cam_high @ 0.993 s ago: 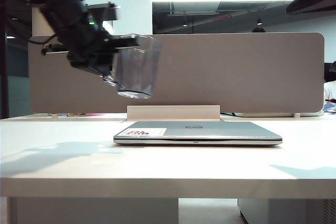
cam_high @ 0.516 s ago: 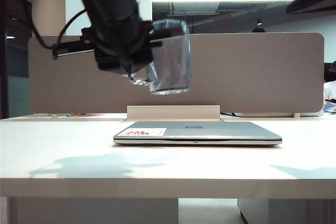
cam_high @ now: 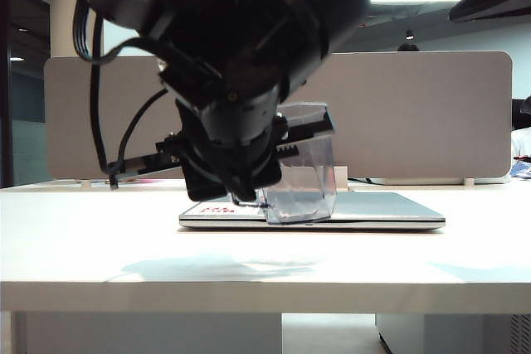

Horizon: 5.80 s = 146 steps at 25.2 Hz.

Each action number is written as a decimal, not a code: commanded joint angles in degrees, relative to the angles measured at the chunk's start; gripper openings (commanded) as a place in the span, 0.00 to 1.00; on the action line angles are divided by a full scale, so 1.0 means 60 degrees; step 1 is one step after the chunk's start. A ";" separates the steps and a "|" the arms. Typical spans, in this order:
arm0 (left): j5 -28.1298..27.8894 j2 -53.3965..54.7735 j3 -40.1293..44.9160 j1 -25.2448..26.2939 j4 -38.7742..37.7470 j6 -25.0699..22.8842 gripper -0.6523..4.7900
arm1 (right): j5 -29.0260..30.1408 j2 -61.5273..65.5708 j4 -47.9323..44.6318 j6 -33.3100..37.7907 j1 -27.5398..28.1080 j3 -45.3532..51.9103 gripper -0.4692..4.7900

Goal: Pick up the water cup and place it on the side of the laptop close to you.

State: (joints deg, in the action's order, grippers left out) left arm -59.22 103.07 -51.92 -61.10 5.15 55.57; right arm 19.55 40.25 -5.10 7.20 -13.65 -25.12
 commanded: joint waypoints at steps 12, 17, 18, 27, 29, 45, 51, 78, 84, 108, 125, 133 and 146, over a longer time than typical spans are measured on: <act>0.0780 0.0171 -0.0036 0.0627 0.1843 -0.3147 0.11 | 0.0015 -0.0033 0.0095 0.0011 -0.0098 -0.0018 0.09; 0.1749 0.0499 -0.0033 0.1122 0.2565 -0.3268 0.11 | 0.0011 -0.0033 0.0091 0.0011 -0.0098 -0.0018 0.09; 0.1759 0.0586 -0.0033 0.1122 0.2761 -0.3271 0.11 | 0.0011 -0.0033 0.0091 0.0011 -0.0098 -0.0018 0.09; 0.2029 0.1209 -0.0033 0.1096 0.3442 -0.3552 0.11 | 0.0011 -0.0033 0.0095 0.0007 -0.0102 -0.0018 0.09; 0.2073 0.1264 -0.0033 0.1096 0.3442 -0.3555 0.11 | 0.0011 -0.0033 0.0095 0.0011 -0.0098 -0.0018 0.09; 0.2277 0.1231 -0.0029 0.1005 0.3308 -0.5045 0.30 | 0.0011 -0.0029 0.0095 0.0011 -0.0098 -0.0018 0.09; 0.2302 0.0863 -0.0026 0.0743 0.2455 -0.5297 0.30 | 0.0011 -0.0029 0.0095 0.0007 -0.0091 -0.0018 0.09; 0.3526 -0.1188 -0.0029 0.0685 -0.1996 -0.5337 0.35 | -0.0062 -0.0015 0.0390 -0.0033 -0.0087 -0.0015 0.09; 0.3432 -0.2499 -0.0029 0.0874 -0.3424 -0.5814 0.34 | 0.0015 -0.0007 0.0539 -0.0022 -0.0131 -0.0015 0.09; 0.6371 -0.4477 -0.0022 0.2688 -0.4215 -0.9675 0.15 | -0.1213 0.4918 -0.2761 0.0382 -0.3395 -0.0018 0.09; 0.9282 -0.4495 -0.0022 0.4579 -0.4065 -1.0699 0.12 | -0.0911 0.6065 -0.4240 0.1359 -0.3442 -0.0098 0.09; 1.0324 -0.3978 -0.0022 0.5100 -0.2375 -1.1103 0.11 | -0.0645 0.6357 -0.4156 0.1490 -0.3552 -0.0459 0.09; 1.1879 -0.1690 -0.0022 0.5220 -0.0117 -1.2593 0.11 | -0.1126 0.6364 -0.3544 0.1519 -0.3668 -0.0459 0.09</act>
State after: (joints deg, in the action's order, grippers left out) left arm 11.35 92.36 -52.05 -29.89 1.93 -19.68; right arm 13.56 78.61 -26.52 16.10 -35.70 -27.68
